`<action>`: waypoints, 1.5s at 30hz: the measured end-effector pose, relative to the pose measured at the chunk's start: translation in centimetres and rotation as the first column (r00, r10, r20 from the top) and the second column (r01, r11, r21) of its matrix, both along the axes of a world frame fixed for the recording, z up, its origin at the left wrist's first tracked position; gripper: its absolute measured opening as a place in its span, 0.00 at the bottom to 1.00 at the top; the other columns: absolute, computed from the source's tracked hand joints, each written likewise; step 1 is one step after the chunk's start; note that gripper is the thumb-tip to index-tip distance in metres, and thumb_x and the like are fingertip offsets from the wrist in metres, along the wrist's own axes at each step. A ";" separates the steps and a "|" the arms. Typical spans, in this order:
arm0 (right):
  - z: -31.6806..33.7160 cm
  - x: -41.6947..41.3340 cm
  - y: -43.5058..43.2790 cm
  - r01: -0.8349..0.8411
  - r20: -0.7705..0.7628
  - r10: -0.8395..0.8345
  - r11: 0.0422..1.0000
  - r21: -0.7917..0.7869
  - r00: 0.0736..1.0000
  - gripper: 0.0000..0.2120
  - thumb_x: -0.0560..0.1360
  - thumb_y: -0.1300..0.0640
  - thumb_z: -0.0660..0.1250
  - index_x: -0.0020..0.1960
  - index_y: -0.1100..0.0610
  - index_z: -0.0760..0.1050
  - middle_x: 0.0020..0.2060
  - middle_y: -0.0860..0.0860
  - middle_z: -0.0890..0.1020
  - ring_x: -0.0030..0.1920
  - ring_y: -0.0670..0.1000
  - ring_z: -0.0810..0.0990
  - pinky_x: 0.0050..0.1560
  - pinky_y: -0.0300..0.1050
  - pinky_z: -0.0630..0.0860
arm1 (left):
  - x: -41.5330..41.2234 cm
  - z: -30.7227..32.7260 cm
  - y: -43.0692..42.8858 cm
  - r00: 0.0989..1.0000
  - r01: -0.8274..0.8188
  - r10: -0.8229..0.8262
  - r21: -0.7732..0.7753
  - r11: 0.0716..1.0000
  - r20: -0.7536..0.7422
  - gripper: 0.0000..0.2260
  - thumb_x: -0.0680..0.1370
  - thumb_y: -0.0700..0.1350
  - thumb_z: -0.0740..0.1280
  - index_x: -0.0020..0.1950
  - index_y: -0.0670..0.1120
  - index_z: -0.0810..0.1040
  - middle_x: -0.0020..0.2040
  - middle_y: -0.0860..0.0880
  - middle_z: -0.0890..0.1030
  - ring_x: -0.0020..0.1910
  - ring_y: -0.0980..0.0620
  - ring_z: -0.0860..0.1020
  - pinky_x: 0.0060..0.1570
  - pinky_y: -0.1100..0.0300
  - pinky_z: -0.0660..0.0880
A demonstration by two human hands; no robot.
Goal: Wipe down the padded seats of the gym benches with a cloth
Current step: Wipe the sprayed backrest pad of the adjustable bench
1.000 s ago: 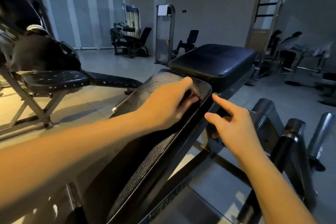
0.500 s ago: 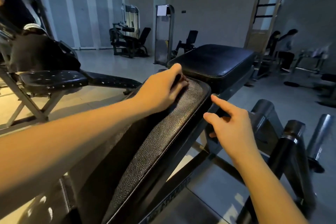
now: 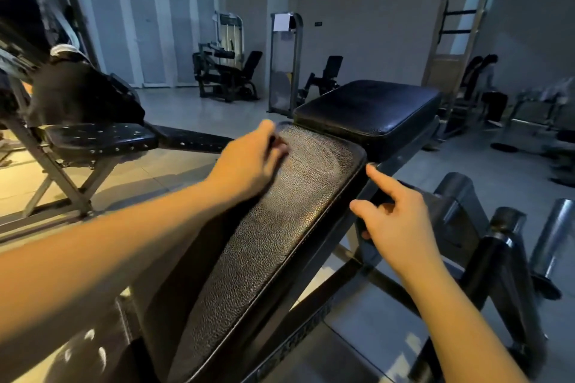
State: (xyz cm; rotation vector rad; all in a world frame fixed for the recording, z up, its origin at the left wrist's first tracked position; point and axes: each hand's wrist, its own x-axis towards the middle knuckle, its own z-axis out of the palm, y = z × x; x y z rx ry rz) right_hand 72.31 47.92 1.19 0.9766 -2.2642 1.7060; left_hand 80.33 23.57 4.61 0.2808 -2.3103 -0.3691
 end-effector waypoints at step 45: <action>-0.8 2.2 -1.0 -0.042 -0.058 0.046 0.996 0.074 0.997 0.53 0.67 0.26 0.68 0.82 0.46 0.51 0.80 0.43 0.60 0.57 0.48 0.66 0.70 0.66 0.72 | 6.5 -4.2 -4.5 0.981 -0.192 0.188 0.110 0.975 0.047 0.11 0.83 0.52 0.63 0.50 0.47 0.65 0.41 0.46 0.78 0.43 0.38 0.78 0.39 0.49 0.71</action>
